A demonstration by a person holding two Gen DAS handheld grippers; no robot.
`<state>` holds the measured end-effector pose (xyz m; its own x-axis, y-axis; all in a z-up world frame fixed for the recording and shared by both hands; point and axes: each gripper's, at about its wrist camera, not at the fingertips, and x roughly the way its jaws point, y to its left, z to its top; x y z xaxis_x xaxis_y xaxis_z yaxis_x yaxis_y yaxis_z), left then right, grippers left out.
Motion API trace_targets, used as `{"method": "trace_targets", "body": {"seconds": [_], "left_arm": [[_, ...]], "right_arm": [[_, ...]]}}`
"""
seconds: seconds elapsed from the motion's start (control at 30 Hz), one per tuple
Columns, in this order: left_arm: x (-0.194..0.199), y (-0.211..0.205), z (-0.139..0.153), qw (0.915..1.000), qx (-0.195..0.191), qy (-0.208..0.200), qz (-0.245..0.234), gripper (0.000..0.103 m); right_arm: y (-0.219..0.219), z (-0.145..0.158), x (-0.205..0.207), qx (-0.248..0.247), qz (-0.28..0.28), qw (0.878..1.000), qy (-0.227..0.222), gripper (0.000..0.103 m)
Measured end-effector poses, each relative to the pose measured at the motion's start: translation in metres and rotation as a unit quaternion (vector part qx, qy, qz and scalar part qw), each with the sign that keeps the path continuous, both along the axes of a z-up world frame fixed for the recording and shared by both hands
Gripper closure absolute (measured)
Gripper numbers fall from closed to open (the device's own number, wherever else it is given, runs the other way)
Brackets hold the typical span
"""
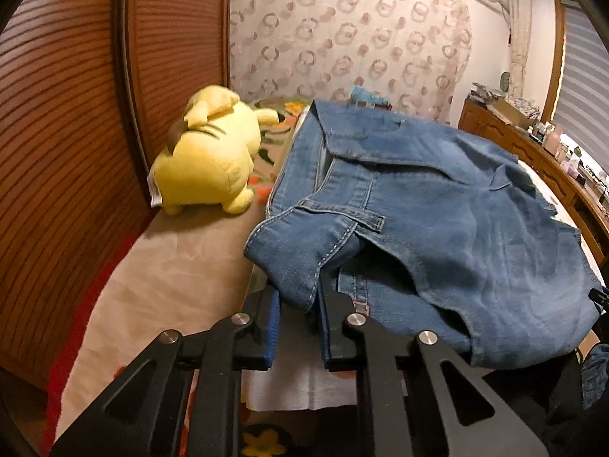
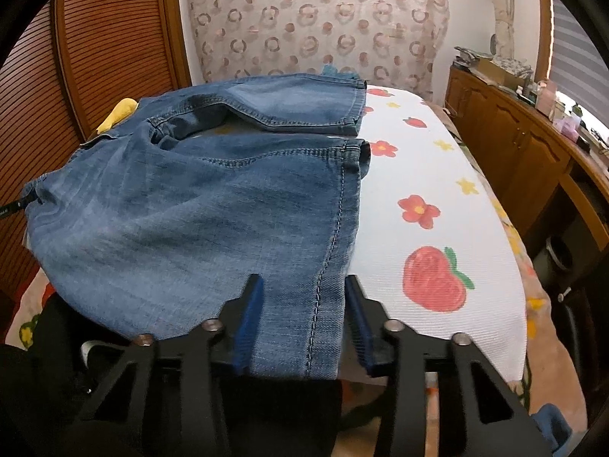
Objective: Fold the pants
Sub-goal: 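Grasp the jeans leg hem with the right gripper while the left gripper grasps the waistband edge, then lift the jeans with both grippers and fold them over onto the other half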
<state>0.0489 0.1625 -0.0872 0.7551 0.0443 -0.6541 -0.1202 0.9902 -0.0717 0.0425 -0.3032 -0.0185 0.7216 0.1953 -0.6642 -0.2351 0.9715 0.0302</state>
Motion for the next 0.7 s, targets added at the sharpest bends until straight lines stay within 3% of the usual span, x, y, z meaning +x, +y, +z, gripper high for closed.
{"method": "trace_targets", "body": {"seconds": [0.03,0.07,0.1,0.2,0.37,0.7], "left_arm": [[0.000,-0.001,0.003,1.0000,0.003,-0.004,-0.002,0.087],[-0.001,-0.004,0.008,0.9999,0.007,-0.009,-0.005,0.087],[0.000,-0.005,0.012,0.9998,0.010,-0.014,-0.005,0.087],[0.005,-0.010,0.024,0.9996,0.013,-0.025,-0.009,0.089],[0.012,-0.023,0.045,0.9981,0.023,-0.051,-0.027,0.091],[0.019,-0.029,0.074,0.9948,0.019,-0.093,-0.037,0.092]], "right_arm": [[0.000,0.000,0.000,0.000,0.000,1.000,0.000,0.074],[-0.001,0.001,0.000,0.000,0.002,1.000,-0.001,0.086],[-0.001,0.002,-0.001,0.001,0.007,1.000,-0.004,0.091],[-0.002,0.009,-0.003,0.001,0.014,1.000,-0.014,0.097],[-0.008,0.029,-0.006,0.022,0.029,0.999,-0.037,0.098],[-0.002,0.060,-0.008,0.002,0.049,0.996,-0.078,0.099]]}}
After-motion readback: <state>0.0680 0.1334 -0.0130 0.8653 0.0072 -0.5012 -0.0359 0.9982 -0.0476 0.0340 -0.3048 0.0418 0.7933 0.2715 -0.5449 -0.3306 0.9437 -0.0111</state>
